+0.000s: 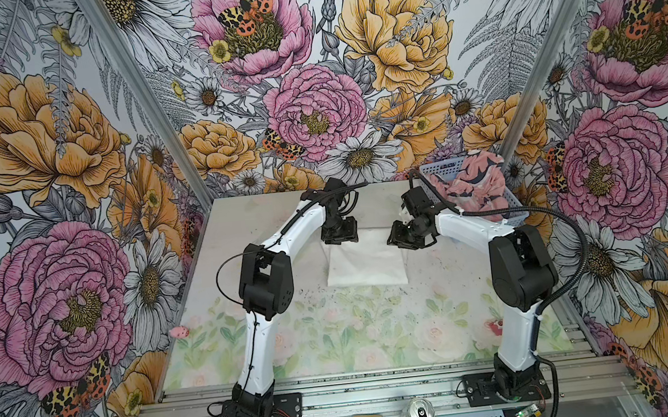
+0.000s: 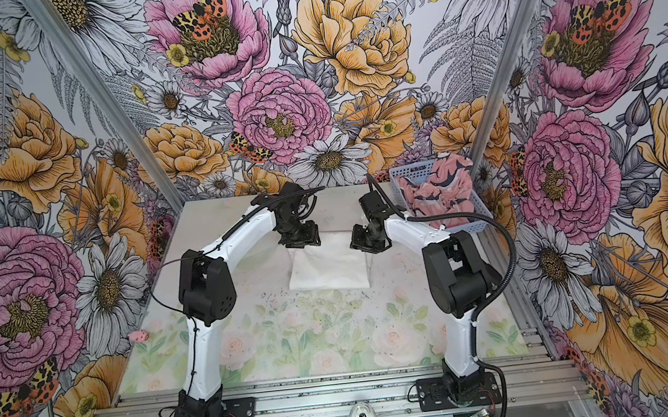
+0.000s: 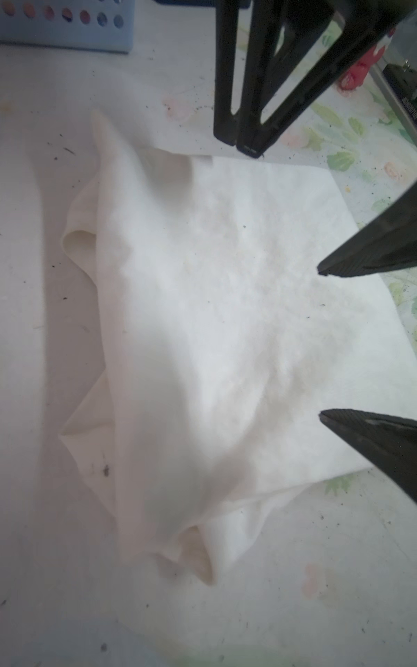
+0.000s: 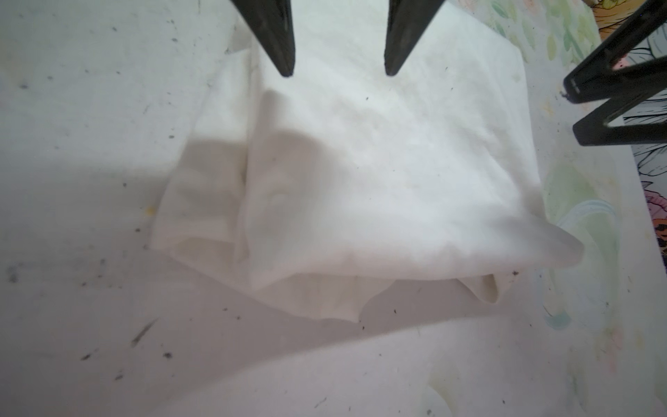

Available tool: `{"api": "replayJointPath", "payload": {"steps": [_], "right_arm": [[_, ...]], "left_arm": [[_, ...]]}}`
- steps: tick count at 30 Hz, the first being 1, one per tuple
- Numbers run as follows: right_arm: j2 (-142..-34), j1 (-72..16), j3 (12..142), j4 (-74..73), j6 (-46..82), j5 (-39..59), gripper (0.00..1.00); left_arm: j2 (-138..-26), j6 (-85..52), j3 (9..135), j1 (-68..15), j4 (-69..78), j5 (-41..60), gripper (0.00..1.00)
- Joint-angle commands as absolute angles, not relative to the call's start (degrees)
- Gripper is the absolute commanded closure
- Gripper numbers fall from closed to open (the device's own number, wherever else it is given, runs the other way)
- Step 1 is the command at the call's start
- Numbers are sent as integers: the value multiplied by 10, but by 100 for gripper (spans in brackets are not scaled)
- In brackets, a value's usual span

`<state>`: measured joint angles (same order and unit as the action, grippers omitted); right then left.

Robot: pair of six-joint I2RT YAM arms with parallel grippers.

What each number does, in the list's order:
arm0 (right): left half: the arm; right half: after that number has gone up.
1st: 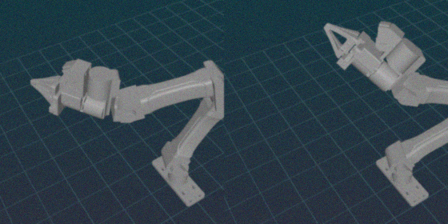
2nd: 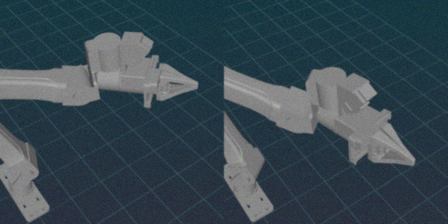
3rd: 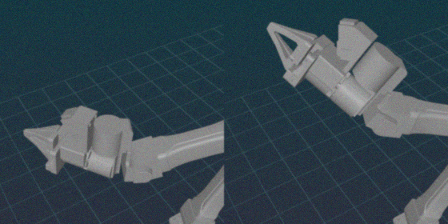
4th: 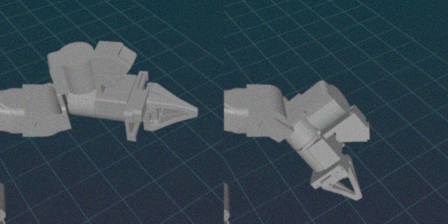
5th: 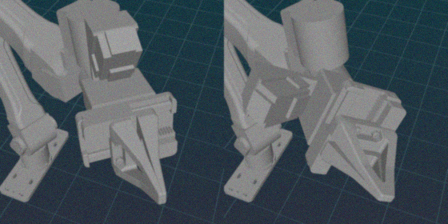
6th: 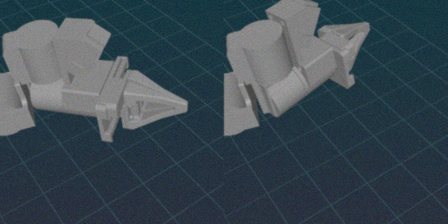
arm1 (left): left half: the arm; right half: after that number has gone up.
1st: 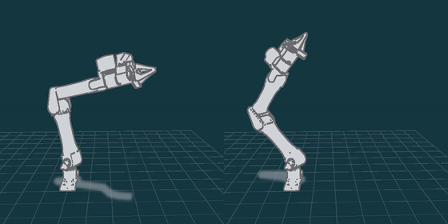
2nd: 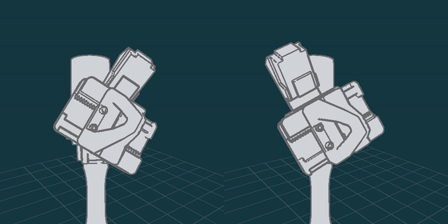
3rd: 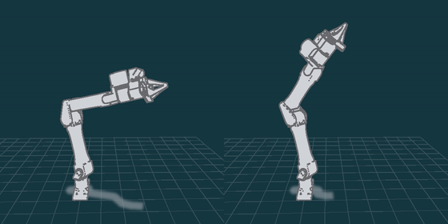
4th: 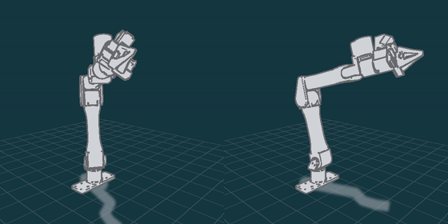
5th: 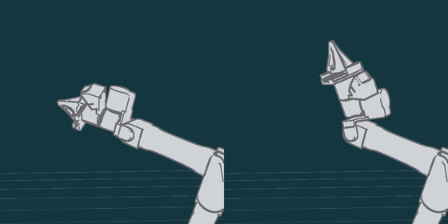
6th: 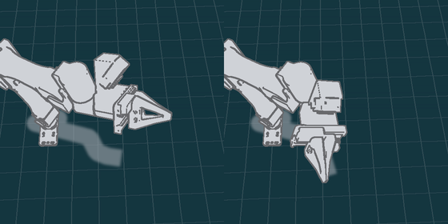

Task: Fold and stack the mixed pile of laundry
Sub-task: 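Fold the lifted edge away from the robot onto the shirt with both grippers, then grasp the folded bundle with the left gripper while the right gripper releases and withdraws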

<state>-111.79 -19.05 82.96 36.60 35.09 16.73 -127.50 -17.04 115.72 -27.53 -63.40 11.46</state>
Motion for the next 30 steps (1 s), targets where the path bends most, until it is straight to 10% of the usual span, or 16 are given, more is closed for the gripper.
{"api": "replayJointPath", "payload": {"steps": [1, 17, 30], "right_arm": [[-1142, -189, 858, 345, 316, 134, 56], [-1287, -182, 1005, 355, 315, 118, 56], [-1107, -157, 913, 360, 309, 89, 47]], "left_arm": [[-1296, -185, 1178, -262, -587, 78, 37], [-1411, -198, 1263, -232, -579, 57, 36], [-1261, -227, 1144, -318, -542, 2, 13]]}}
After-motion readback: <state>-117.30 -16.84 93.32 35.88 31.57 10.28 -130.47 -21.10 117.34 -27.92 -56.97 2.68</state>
